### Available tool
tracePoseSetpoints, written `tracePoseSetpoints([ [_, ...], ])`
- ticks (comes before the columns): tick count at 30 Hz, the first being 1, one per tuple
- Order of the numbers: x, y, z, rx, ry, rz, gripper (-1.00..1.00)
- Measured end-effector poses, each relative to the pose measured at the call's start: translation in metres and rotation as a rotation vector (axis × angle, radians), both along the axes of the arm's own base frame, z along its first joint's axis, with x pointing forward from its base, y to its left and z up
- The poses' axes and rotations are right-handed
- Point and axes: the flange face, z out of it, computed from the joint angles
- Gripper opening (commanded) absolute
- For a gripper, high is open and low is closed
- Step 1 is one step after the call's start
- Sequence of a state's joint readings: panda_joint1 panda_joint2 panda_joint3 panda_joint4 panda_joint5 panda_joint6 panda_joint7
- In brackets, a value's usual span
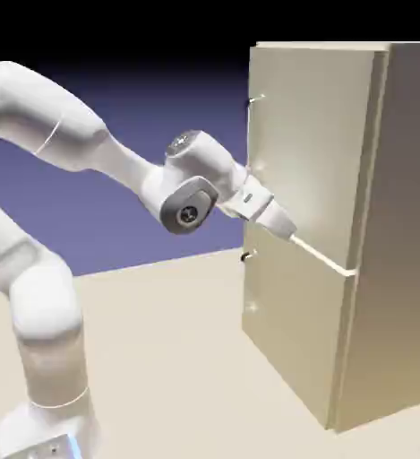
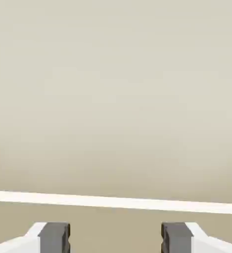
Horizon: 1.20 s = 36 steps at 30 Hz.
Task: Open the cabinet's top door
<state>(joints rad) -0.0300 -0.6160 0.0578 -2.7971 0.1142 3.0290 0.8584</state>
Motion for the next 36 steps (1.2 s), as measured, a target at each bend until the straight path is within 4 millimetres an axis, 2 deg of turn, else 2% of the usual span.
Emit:
tracePoseSetpoints([
  [10, -0.027, 0.005, 0.072, 0.572, -0.183, -0.442, 0.0],
  [19, -0.057, 0.028, 0.114, 1.121, -0.315, -0.726, 0.0],
  [28, -0.08, 0.064, 0.13, 1.684, -0.375, -0.908, 0.0],
  [36, -0.088, 0.103, 0.122, 2.179, -0.342, -1.003, 0.0],
])
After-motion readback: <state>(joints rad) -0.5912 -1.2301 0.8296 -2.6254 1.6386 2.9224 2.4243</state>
